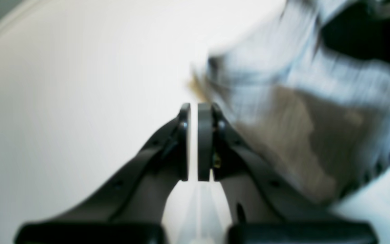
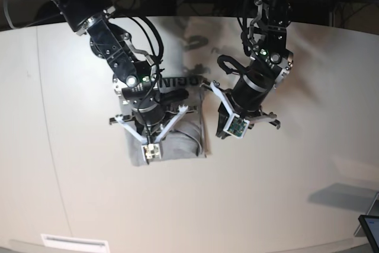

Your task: Fold the T-shirt properly

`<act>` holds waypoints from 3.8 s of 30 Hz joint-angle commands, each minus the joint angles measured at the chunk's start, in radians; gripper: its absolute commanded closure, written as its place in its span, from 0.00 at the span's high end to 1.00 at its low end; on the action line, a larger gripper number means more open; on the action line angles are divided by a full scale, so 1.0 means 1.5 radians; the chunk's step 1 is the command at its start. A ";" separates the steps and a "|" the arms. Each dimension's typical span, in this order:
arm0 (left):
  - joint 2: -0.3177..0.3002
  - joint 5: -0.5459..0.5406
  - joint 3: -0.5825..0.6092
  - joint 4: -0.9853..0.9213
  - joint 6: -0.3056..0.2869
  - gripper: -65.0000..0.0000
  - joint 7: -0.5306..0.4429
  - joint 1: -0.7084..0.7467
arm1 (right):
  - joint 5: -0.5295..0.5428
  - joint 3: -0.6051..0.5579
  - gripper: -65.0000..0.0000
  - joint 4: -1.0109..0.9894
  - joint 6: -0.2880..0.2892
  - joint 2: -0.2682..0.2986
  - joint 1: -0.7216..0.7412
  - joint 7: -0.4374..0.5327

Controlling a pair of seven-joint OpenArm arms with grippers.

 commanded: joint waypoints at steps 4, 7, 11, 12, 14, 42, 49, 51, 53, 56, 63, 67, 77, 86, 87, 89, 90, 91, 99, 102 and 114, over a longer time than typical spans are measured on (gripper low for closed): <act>0.007 0.001 -0.003 0.017 0.005 0.05 -0.016 -0.008 | -0.005 0.010 0.00 0.027 -0.006 0.016 -0.013 0.016; 0.003 0.002 -0.010 0.045 0.006 0.05 -0.016 0.021 | -0.006 0.037 0.00 0.090 -0.007 0.037 -0.047 0.017; -0.025 0.002 -0.039 0.060 0.006 0.05 -0.111 0.088 | -0.006 0.072 0.00 0.164 -0.007 0.076 -0.113 0.070; -0.031 0.002 -0.050 0.057 0.006 0.05 -0.165 0.115 | -0.006 0.073 0.00 0.166 -0.007 0.093 -0.137 0.118; -0.037 0.002 -0.068 0.048 0.006 0.05 -0.269 0.165 | -0.007 0.074 0.00 0.164 -0.007 0.123 -0.183 0.227; -0.066 0.188 -0.115 -0.085 0.072 0.05 -0.835 0.573 | -0.290 0.145 0.00 0.135 -0.133 0.102 -0.690 0.867; -0.066 0.188 -0.114 -0.129 0.097 0.05 -0.864 0.637 | -0.290 0.145 0.00 0.083 -0.156 0.097 -0.760 0.867; -0.065 0.188 -0.114 -0.145 0.097 0.05 -0.863 0.644 | -0.290 0.145 0.00 0.049 -0.156 0.097 -0.761 0.867; -0.052 0.188 -0.113 -0.177 0.097 0.05 -0.860 0.641 | -0.290 0.145 0.00 0.012 -0.156 0.097 -0.765 0.867; -0.038 0.194 -0.113 -0.232 0.097 0.05 -0.858 0.630 | -0.289 0.144 0.00 -0.044 -0.156 0.084 -0.766 0.868; -0.022 0.191 -0.111 -0.467 0.097 0.05 -0.857 0.544 | -0.286 0.134 0.00 -0.319 -0.156 0.039 -0.670 0.868; -0.016 0.191 -0.066 -0.693 0.097 0.05 -0.849 0.430 | -0.282 0.118 0.00 -0.579 -0.156 0.007 -0.546 0.869; 0.031 0.187 -0.046 -1.195 0.097 0.05 -0.655 0.094 | 0.042 0.120 0.00 -1.041 0.107 0.005 -0.274 0.904; 0.038 -0.002 -0.097 -1.209 0.095 0.05 -0.479 -0.015 | 0.076 0.116 0.00 -1.075 0.324 0.013 -0.136 0.621; 0.041 -0.002 -0.093 -1.209 0.095 0.05 -0.464 -0.018 | 0.076 0.116 0.00 -1.075 0.339 0.013 -0.133 0.608; 0.048 -0.002 -0.084 -1.209 0.095 0.05 -0.452 -0.019 | 0.076 0.116 0.00 -1.075 0.351 0.013 -0.127 0.597; 0.049 -0.002 -0.076 -1.208 0.095 0.05 -0.451 -0.019 | 0.075 0.116 0.00 -1.075 0.351 0.013 -0.121 0.594; 0.050 -0.002 -0.066 -1.208 0.095 0.05 -0.450 -0.021 | 0.075 0.116 0.00 -1.075 0.349 0.013 -0.116 0.593; 0.051 -0.003 -0.041 -1.213 0.095 0.05 -0.450 -0.036 | 0.075 0.116 0.00 -1.075 0.349 0.012 -0.127 0.597; 0.052 -0.002 -0.041 -1.213 0.095 0.05 -0.450 -0.032 | 0.076 0.117 0.00 -1.075 0.348 0.012 -0.128 0.597; 0.059 -0.002 -0.040 -1.213 0.095 0.00 -0.450 -0.029 | 0.080 0.122 0.00 -1.075 0.348 0.011 -0.130 0.597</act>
